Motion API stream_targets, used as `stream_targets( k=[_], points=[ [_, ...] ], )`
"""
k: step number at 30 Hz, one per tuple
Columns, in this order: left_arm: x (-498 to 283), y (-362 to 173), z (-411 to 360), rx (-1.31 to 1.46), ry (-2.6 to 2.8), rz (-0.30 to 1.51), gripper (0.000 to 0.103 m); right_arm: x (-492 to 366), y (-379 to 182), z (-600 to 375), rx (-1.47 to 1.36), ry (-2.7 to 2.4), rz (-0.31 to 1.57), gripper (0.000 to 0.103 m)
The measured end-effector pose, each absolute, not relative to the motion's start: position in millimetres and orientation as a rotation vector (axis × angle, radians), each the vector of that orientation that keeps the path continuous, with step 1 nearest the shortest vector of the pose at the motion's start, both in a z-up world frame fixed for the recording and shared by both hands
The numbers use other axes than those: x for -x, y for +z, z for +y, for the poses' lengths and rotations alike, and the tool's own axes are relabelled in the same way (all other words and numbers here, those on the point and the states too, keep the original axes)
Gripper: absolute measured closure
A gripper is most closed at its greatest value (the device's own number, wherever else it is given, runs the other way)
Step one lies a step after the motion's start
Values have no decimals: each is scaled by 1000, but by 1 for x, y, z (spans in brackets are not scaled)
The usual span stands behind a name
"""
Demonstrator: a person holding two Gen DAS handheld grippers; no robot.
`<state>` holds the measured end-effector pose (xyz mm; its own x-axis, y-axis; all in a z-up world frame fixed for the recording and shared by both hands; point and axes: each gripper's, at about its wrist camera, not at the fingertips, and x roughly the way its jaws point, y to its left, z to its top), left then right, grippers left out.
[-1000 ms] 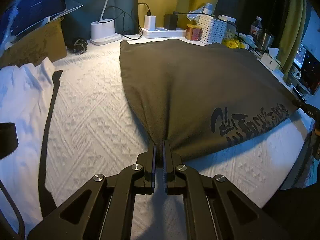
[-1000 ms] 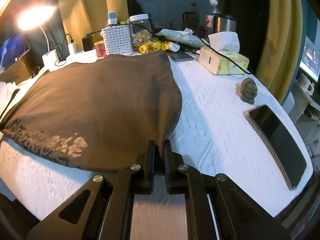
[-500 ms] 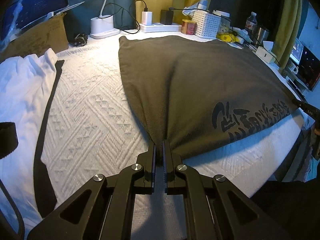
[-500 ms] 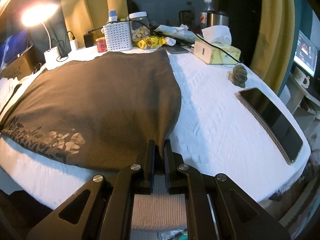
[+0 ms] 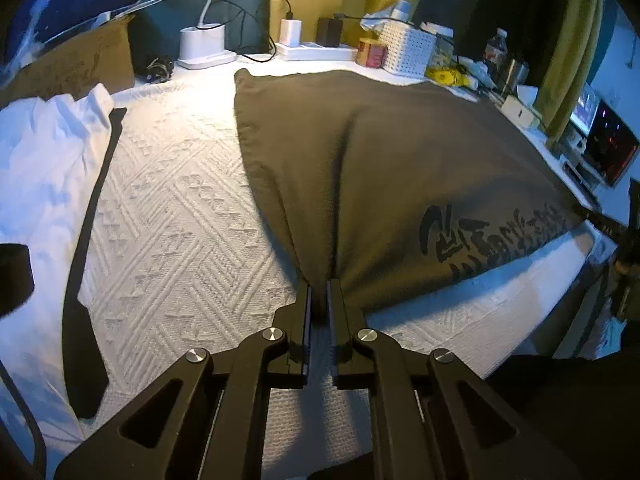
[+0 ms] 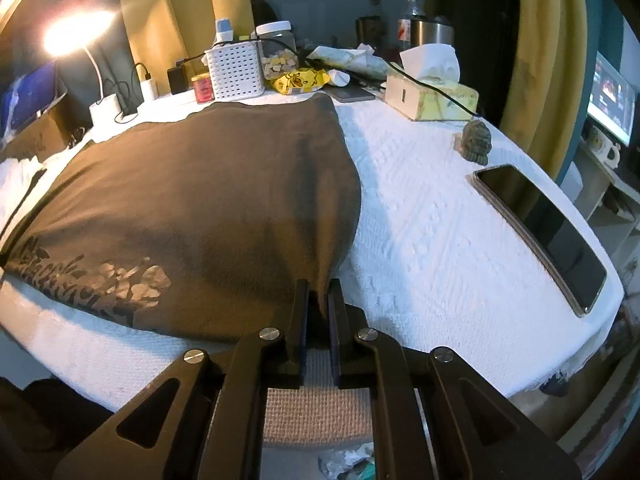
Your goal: Fold small clothes
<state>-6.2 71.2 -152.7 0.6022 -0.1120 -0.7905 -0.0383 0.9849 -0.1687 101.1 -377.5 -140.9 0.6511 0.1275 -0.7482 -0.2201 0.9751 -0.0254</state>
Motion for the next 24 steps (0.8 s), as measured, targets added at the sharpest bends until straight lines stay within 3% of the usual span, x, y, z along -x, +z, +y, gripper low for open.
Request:
stream_targets(
  k=[2, 4, 6, 21, 24],
  points=[
    [8, -148, 75, 182, -25, 900, 85, -102, -140, -381, 91, 200, 846, 94],
    [10, -140, 82, 203, 0, 857, 51, -102, -140, -382, 75, 201, 849, 94],
    [8, -135, 91, 253, 15, 827, 41, -102, -139, -381, 80, 202, 854, 94],
    [-68, -156, 81, 160, 58, 940, 42, -115, -129, -385, 82, 191, 871, 89],
    [-78, -162, 82, 143, 52, 958, 56, -119, -128, -389, 79, 177, 873, 89]
  ],
)
